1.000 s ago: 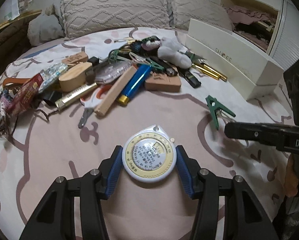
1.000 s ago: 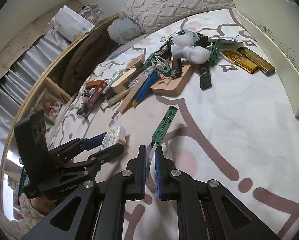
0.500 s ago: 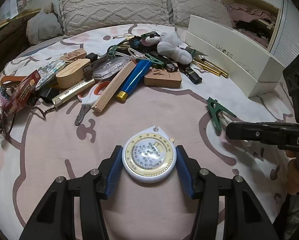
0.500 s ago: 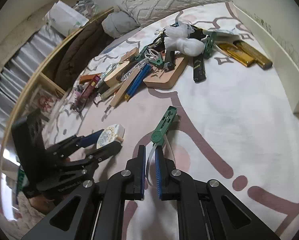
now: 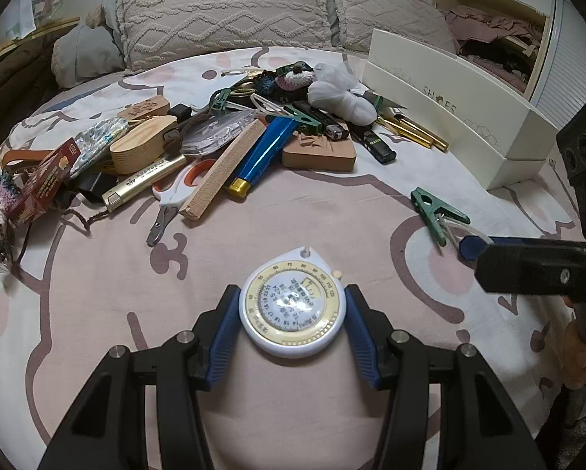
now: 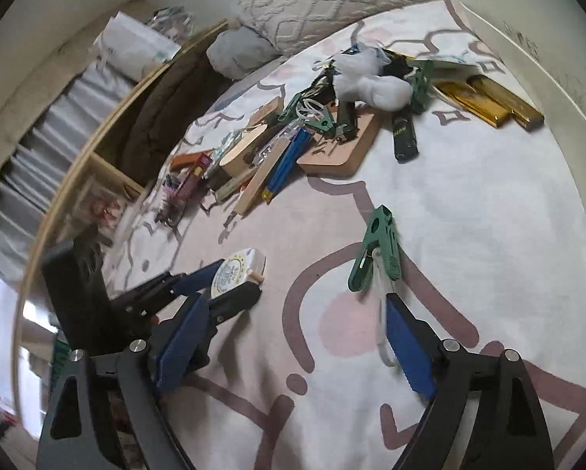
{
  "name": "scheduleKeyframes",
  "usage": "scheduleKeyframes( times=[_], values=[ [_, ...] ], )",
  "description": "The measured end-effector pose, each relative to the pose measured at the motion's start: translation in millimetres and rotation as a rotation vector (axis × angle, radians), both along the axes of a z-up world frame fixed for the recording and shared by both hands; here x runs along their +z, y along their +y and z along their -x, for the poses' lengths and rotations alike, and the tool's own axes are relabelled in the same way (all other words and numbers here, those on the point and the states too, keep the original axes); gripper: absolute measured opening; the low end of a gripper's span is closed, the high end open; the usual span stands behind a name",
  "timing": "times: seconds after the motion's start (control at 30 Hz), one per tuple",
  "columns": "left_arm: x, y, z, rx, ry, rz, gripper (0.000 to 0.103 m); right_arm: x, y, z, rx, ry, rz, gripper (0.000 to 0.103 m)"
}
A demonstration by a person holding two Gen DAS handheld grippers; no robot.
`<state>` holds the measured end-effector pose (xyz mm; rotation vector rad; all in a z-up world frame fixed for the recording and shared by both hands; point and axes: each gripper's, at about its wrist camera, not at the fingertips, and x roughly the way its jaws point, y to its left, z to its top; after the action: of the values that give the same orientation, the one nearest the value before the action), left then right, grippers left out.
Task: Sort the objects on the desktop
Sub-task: 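Set the clothespin on the bed and open right tool while left tool releases tape measure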
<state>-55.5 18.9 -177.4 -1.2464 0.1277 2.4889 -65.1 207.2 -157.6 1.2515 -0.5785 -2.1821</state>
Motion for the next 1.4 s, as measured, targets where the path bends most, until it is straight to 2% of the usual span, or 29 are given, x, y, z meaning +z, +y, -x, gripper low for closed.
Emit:
scheduleKeyframes(
  times=[0.23, 0.43, 0.67, 0.8, 0.97, 1.07, 1.17, 1.23, 1.4],
  values=[
    [0.0, -0.2, 0.0, 0.000, 0.000, 0.000, 0.053, -2.5, 14.7, 3.1, -0.011, -0.042, 0.084, 0.089],
    [-0.4, 0.4, -0.1, 0.000, 0.002, 0.002, 0.053, 2.0, 29.3, 4.4, -0.068, -0.024, 0.057, 0.089],
    [-3.8, 0.3, 1.2, 0.004, 0.003, 0.006, 0.054, -1.2, 31.0, 9.2, -0.147, 0.005, -0.121, 0.089],
    [-7.3, -1.3, 2.4, 0.006, -0.002, -0.011, 0.063, -4.2, 23.6, 11.0, -0.144, 0.036, -0.226, 0.089],
    [-9.9, -1.2, 2.2, 0.000, 0.000, -0.011, 0.068, -10.2, -4.2, 7.6, -0.103, 0.119, -0.462, 0.090],
    [-11.0, 0.1, 1.8, -0.010, -0.009, -0.029, 0.083, -15.7, -13.5, 8.7, -0.090, 0.137, -0.540, 0.093],
    [-12.6, 7.0, -1.0, -0.035, -0.009, -0.010, 0.096, -17.7, -17.7, 11.3, -0.090, 0.144, -0.585, 0.094],
    [-13.4, 11.0, -2.5, -0.041, -0.002, 0.015, 0.098, -17.5, -16.0, 11.6, -0.098, 0.148, -0.592, 0.094],
    [-14.5, 8.8, -1.5, -0.046, -0.011, -0.001, 0.100, -13.7, -7.1, 10.5, -0.170, 0.148, -0.601, 0.094]
  ],
)
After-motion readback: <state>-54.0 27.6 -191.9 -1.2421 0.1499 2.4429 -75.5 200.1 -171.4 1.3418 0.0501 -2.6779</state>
